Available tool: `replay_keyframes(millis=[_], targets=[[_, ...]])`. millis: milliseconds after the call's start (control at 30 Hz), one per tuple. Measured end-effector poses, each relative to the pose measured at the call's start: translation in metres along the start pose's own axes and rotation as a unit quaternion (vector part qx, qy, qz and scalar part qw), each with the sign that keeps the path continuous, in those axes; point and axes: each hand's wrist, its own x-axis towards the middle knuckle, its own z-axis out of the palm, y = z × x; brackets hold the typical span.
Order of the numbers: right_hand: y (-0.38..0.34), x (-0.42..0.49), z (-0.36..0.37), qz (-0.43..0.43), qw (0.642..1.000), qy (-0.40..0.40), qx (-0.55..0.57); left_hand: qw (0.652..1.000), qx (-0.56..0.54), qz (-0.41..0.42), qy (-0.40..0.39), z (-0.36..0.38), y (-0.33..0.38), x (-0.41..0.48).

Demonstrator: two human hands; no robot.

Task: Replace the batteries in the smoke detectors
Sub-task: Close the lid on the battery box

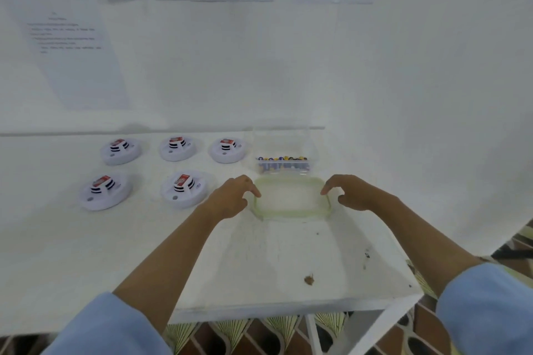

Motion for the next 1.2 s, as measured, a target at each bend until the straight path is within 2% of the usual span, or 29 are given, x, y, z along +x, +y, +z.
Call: replay_keyframes(millis=[333,500,700,867,933,1033,1200], targets=[[0.01,-0.004,-0.003,-0.065,0.995,-0.017,-0.07,0.999,0.021,0.002,0.025,-0.001,-0.003,0.0],[0.014,-0.002,-0.006,-0.094,0.995,-0.012,-0.043,0.999,0.002,0.007,0.035,-0.005,-0.005,0.0],[0.019,0.004,-0.016,-0.13,0.988,0.024,0.076,0.998,-0.062,0.008,0.029,-0.02,-0.004,0.001],[0.015,0.011,-0.028,-0.098,0.967,0.077,0.222,0.982,-0.175,0.015,0.073,-0.036,0.009,0.0],[0.013,0.015,-0.032,-0.09,0.954,0.101,0.266,0.968,-0.235,0.016,0.09,-0.04,0.012,0.004],[0.009,0.027,-0.04,-0.082,0.935,0.146,0.312,0.925,-0.363,0.015,0.111,-0.048,0.016,0.013],[-0.008,0.064,-0.065,-0.04,0.84,0.179,0.511,0.85,-0.499,-0.057,0.159,-0.071,0.018,0.058]])
